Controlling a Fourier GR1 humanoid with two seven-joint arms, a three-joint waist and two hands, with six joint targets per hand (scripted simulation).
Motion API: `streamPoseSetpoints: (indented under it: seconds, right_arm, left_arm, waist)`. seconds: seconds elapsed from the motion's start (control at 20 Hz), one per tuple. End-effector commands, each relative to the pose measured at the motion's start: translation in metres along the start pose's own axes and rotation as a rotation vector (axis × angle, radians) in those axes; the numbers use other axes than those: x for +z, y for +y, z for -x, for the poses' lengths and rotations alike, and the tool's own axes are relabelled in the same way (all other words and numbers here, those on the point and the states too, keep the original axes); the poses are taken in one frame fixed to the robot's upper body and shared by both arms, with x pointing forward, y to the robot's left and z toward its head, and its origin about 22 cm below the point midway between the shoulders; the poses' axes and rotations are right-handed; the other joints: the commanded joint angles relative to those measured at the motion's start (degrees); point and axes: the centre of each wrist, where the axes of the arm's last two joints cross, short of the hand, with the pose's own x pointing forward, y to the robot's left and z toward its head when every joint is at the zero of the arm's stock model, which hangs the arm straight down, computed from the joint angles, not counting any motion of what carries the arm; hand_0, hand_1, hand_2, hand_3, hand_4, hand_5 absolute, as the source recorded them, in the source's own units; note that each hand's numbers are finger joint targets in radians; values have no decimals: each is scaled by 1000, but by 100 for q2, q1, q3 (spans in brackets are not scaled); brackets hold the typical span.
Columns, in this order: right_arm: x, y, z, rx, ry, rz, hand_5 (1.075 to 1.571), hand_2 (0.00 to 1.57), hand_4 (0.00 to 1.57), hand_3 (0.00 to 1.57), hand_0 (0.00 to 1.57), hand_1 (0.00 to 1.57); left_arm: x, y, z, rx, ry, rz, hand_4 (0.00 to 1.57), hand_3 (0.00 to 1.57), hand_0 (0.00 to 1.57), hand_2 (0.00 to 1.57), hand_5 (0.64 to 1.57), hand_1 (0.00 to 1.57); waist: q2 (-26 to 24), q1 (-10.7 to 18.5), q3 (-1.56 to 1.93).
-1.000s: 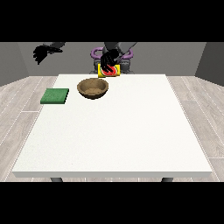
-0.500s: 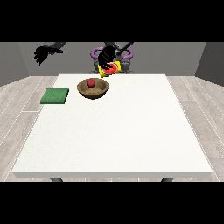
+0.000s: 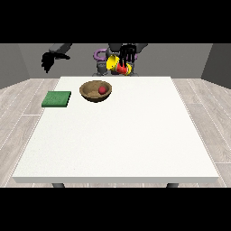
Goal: Pick the cup and pour the ball into the bowl, then pick the bowl and place it on the pad
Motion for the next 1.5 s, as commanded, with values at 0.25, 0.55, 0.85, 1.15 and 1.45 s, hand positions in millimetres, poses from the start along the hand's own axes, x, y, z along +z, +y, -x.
streamPoseSetpoints:
  seconds: [0.25, 0.55, 0.85, 1.15, 1.45]
  right_arm:
    - [-21, 57, 7, -51, -54, -59, 1568, 0, 303, 0, 0, 0]
    - [-31, 122, 16, -50, -51, 7, 1571, 0, 213, 0, 0, 0]
    - [-21, 149, 36, -66, -28, 82, 1569, 0, 324, 0, 0, 0]
    - [-45, 134, 47, -61, -29, 116, 1567, 0, 259, 0, 0, 0]
    - [-44, 116, 61, -46, 8, 118, 1562, 0, 201, 0, 0, 0]
  left_arm:
    - [39, -14, 46, 925, 397, -113, 0, 0, 0, 0, 1550, 0]
    - [80, -32, 57, 1281, 258, -102, 0, 0, 0, 0, 1565, 0]
    - [124, -66, 79, 1361, 141, -38, 0, 0, 0, 0, 1563, 0]
    - [108, -37, 112, 1371, 131, -62, 0, 0, 0, 0, 1565, 0]
    - [106, -21, 121, 1345, 132, -80, 0, 0, 0, 0, 1565, 0]
  waist:
    - [820, -26, -72]
    - [823, 217, 17]
    - [842, 531, 55]
    - [971, 594, 60]
    - [942, 608, 61]
